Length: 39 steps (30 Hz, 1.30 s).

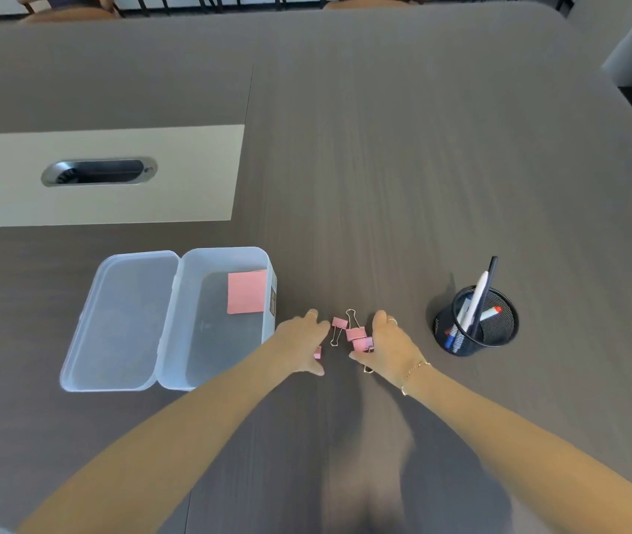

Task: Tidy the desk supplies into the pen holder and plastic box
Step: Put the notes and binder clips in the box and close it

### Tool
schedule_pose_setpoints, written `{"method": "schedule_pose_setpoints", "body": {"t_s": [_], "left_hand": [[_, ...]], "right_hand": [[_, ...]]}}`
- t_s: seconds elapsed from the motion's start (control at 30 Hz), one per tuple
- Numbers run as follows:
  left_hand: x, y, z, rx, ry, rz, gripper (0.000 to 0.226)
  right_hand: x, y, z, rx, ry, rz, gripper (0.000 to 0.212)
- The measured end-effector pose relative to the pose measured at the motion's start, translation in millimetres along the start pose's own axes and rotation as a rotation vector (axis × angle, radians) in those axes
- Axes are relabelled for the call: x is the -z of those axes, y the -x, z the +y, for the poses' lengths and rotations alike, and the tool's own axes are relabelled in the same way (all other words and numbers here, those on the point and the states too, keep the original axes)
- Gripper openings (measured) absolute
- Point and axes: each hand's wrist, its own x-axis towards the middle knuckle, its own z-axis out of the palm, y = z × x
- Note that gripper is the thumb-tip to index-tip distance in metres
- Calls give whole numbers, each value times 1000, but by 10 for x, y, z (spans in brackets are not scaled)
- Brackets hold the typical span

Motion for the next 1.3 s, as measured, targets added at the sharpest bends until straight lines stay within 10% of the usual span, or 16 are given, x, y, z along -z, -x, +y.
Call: {"method": "schedule_pose_setpoints", "body": {"t_s": [0.47, 1.03, 1.3], "left_hand": [[-98, -198, -62, 169, 377, 203, 7], [-170, -327, 62, 147, 451, 96, 14], [-58, -307, -83, 274, 772, 62, 18]], "right_hand": [[177, 30, 252, 30, -150, 155, 17], [-7, -103, 40, 74, -68, 125, 49], [34, -182, 28, 36, -173, 139, 11]]}}
